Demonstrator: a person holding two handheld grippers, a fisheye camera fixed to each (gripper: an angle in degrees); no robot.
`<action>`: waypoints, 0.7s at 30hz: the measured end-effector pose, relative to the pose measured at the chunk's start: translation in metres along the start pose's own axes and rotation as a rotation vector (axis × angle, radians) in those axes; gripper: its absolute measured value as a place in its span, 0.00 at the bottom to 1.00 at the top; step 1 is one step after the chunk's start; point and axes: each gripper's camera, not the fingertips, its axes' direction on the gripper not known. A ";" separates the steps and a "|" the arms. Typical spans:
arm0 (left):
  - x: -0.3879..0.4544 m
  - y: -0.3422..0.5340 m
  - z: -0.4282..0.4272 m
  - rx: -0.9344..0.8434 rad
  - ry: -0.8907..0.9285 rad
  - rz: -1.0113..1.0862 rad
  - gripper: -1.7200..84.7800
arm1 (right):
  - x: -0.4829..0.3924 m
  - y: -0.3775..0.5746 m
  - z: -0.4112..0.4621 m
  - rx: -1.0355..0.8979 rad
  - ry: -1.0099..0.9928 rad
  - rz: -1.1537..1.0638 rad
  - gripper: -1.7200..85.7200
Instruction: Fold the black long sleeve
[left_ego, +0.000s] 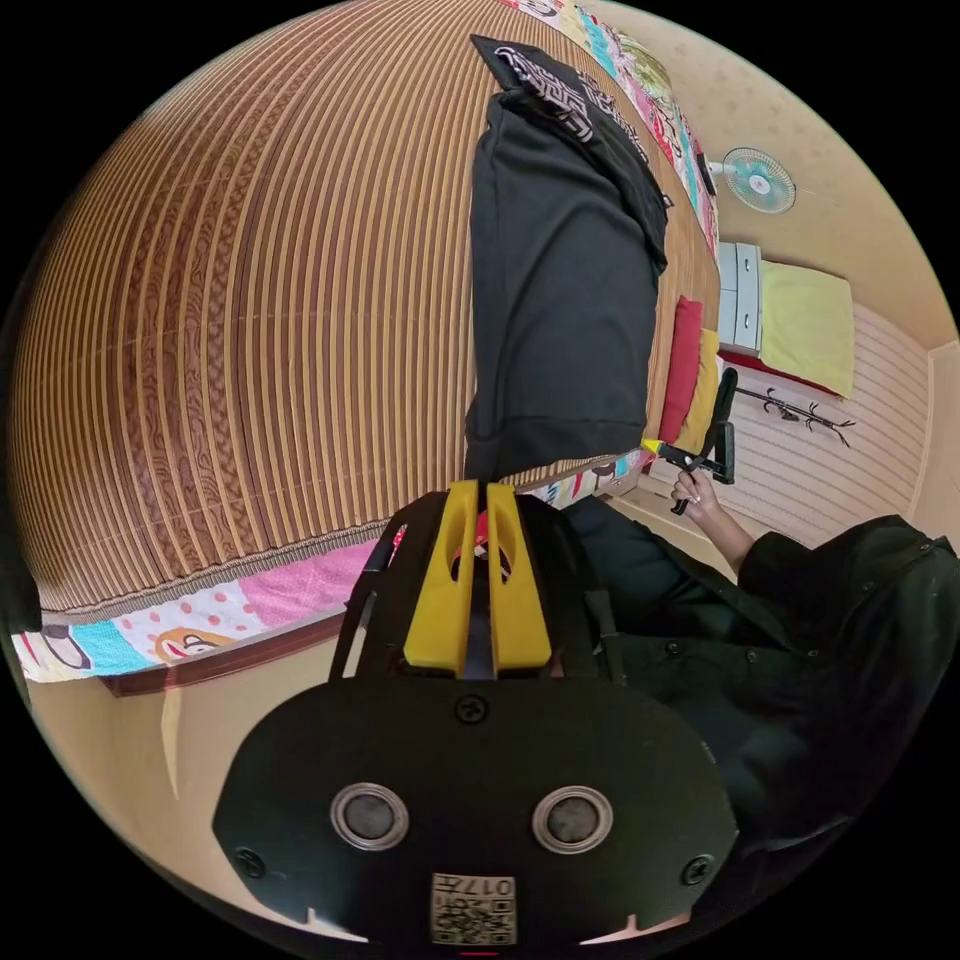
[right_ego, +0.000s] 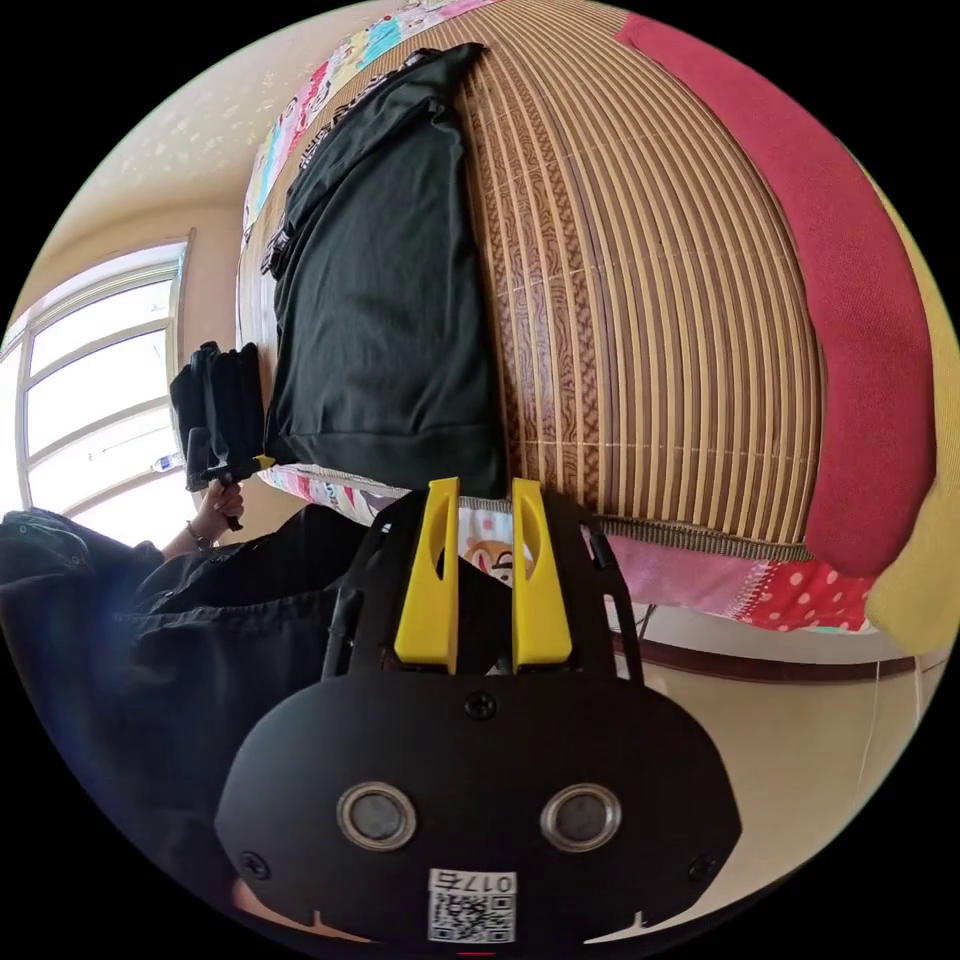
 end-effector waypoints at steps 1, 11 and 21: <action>-0.005 0.005 -0.005 0.018 0.032 -0.011 0.01 | 0.000 0.001 0.002 0.000 0.010 -0.003 0.10; -0.038 0.043 -0.071 0.155 0.292 -0.067 0.01 | 0.040 0.049 -0.019 0.191 -0.204 0.206 0.03; -0.034 0.104 -0.121 0.062 0.348 -0.161 0.01 | 0.048 0.150 -0.070 0.251 -0.309 0.331 0.03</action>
